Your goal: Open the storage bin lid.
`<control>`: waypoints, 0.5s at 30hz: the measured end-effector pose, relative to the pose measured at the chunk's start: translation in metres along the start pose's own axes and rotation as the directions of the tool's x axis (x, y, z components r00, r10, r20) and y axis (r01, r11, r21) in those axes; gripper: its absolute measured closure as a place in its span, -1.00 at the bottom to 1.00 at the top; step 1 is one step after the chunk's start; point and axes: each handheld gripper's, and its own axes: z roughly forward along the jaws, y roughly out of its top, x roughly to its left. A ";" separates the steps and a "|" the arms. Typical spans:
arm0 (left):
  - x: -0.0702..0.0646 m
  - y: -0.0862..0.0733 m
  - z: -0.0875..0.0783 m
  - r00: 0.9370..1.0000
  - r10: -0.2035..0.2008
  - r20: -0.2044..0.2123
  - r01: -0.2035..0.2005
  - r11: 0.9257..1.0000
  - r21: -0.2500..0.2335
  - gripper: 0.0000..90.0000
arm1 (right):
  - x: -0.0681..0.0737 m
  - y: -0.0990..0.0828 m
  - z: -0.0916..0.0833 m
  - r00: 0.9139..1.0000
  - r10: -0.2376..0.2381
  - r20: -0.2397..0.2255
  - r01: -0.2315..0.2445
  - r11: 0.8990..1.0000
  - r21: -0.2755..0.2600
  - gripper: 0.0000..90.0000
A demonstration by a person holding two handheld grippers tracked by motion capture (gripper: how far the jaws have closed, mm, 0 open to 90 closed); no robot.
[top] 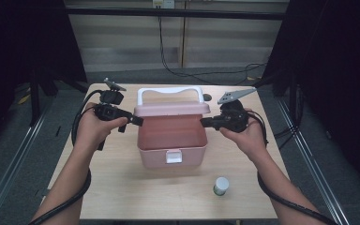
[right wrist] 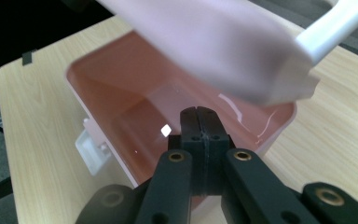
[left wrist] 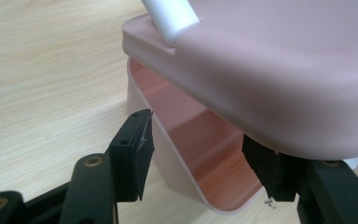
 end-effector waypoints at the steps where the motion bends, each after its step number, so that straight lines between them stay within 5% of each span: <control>1: 0.000 0.001 -0.001 1.000 0.004 -0.006 -0.004 1.000 0.000 -0.05 | 0.000 -0.002 0.001 1.000 -0.002 0.001 0.002 1.000 0.007 1.00; 15: -0.005 0.011 0.001 0.999 0.012 -0.042 -0.013 1.000 -0.023 -0.02 | 0.003 -0.028 0.017 1.000 -0.013 -0.025 0.015 0.998 0.057 0.98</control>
